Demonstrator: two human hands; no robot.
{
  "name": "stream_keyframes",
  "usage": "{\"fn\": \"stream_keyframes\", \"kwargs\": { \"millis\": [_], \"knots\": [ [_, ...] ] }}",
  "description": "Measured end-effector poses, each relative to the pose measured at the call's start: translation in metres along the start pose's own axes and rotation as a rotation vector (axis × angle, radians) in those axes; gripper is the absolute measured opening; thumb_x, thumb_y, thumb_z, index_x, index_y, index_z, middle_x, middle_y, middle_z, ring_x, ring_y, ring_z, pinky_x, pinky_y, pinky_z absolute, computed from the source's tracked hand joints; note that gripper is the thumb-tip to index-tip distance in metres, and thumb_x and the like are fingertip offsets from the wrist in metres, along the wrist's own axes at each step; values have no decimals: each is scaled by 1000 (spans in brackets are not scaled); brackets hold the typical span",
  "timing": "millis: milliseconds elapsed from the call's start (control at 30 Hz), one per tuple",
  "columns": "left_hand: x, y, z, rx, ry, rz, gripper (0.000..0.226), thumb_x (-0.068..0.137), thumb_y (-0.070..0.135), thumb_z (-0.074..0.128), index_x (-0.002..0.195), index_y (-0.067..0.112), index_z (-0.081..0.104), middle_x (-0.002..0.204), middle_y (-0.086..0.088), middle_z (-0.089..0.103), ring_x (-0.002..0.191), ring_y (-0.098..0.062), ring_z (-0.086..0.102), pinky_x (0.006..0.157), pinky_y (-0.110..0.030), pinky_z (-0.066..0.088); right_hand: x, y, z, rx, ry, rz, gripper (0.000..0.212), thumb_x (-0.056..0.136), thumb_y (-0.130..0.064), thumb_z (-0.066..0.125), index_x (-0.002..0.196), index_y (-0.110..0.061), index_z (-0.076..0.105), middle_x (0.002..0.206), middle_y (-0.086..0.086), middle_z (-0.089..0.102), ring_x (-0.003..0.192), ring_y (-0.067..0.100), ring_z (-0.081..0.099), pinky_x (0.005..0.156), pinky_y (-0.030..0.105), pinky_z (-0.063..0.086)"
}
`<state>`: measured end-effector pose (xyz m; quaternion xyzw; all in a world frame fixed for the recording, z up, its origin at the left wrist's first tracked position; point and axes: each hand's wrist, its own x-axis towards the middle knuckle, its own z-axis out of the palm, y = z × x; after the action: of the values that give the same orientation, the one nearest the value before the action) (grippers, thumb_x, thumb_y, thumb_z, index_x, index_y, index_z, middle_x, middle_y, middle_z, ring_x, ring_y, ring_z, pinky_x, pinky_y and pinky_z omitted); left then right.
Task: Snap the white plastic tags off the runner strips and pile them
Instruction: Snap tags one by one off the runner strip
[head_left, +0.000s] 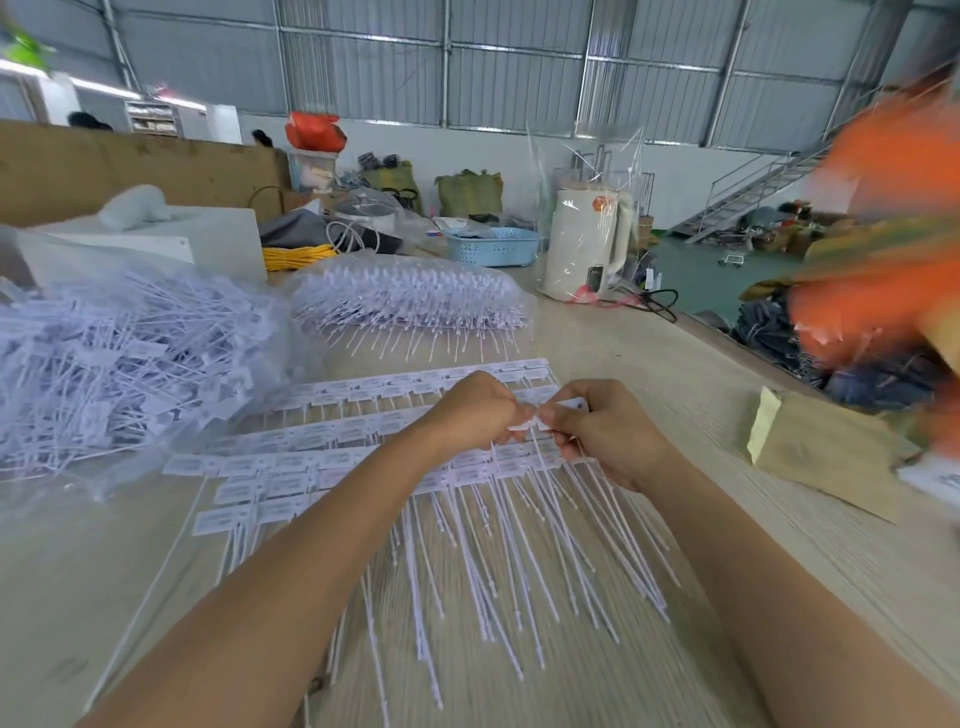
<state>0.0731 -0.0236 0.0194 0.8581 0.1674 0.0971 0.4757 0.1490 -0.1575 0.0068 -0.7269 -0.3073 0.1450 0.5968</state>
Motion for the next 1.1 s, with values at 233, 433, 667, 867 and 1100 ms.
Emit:
{"fn": "stream_keyframes", "kwargs": {
  "millis": [233, 433, 667, 867, 1100],
  "knots": [
    [-3, 2, -7, -139, -58, -144, 24, 88, 20, 60, 65, 12, 55, 41, 5, 45, 42, -11, 34, 41, -18, 25, -3, -2, 4, -349, 80, -261, 24, 86, 2, 61, 67, -12, 58, 52, 1, 51, 37, 7, 47, 39, 21, 43],
    [-8, 8, -16, -31, -62, -25, 24, 90, 13, 58, 67, 7, 60, 48, 2, 54, 36, -5, 45, 44, -18, 36, 10, -7, -51, 378, 363, 77, 12, 90, -2, 57, 78, 0, 56, 67, 8, 51, 47, 9, 46, 37, 12, 37],
    [-11, 14, -13, 216, -173, 67, 29, 79, -11, 48, 99, 4, 62, 107, -21, 62, 78, -22, 54, 72, -29, 39, 8, -13, -27, 418, -42, 225, 12, 89, -6, 57, 78, -1, 58, 72, 10, 57, 58, 15, 55, 50, 19, 50],
    [-8, 9, -10, 238, -161, 152, 33, 83, 5, 65, 106, 23, 49, 93, 4, 52, 68, -8, 52, 60, -19, 45, -3, -10, 5, 303, -115, 145, 12, 87, -6, 64, 75, -6, 62, 74, 10, 70, 63, 23, 67, 58, 32, 57],
    [-4, 4, -21, 211, -130, 98, 29, 79, 22, 74, 101, 20, 54, 96, 3, 56, 81, -13, 57, 74, -29, 47, -3, -8, 9, 252, -47, 43, 16, 87, -1, 63, 72, -6, 62, 53, 3, 60, 46, 10, 58, 49, 20, 51]
  ]
}}
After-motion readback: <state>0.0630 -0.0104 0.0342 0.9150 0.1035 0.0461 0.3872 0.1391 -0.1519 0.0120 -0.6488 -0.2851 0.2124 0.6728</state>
